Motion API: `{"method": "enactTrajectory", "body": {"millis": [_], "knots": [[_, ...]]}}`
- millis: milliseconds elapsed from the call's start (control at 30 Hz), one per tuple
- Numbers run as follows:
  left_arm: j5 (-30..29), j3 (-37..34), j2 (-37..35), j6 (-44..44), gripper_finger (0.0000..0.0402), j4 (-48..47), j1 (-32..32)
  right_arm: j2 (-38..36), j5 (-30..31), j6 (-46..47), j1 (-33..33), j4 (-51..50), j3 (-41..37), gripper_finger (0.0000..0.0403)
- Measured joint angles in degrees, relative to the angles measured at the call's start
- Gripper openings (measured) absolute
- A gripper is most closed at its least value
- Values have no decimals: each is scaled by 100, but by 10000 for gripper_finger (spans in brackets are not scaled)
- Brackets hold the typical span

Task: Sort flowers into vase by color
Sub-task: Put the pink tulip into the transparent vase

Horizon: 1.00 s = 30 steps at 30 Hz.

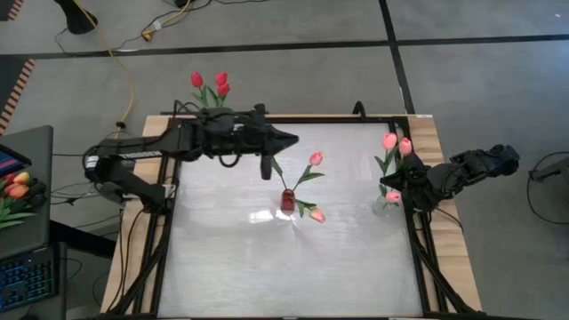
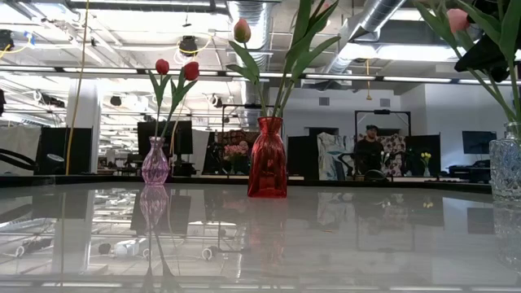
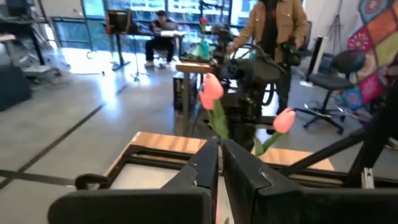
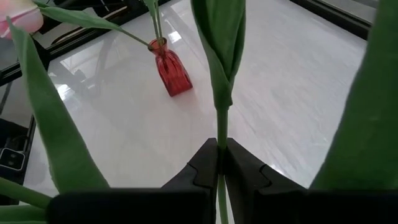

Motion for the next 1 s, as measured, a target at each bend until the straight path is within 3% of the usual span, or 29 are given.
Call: {"method": "enactTrajectory", "body": {"millis": [267, 400, 533, 667, 833, 1000], "knots": [[73, 1126, 977, 583, 73, -317, -209, -4, 4, 0, -1, 0, 0, 52], [-234, 1822, 1564, 391, 117, -388, -112, -4, 4, -2, 0, 1, 0, 52], [303, 2893, 2409, -41, 148, -741, 259, -3, 4, -4, -1, 1, 0, 52], [1032, 3945, 3243, -114, 159, -922, 382, -4, 2, -4, 0, 1, 0, 52], [1334, 4937, 4151, -150, 160, -1024, 344, -4, 3, -4, 0, 1, 0, 52], [1460, 4814, 4528, -360, 160, -193, 298, -4, 4, -7, 0, -1, 0, 52]]}}
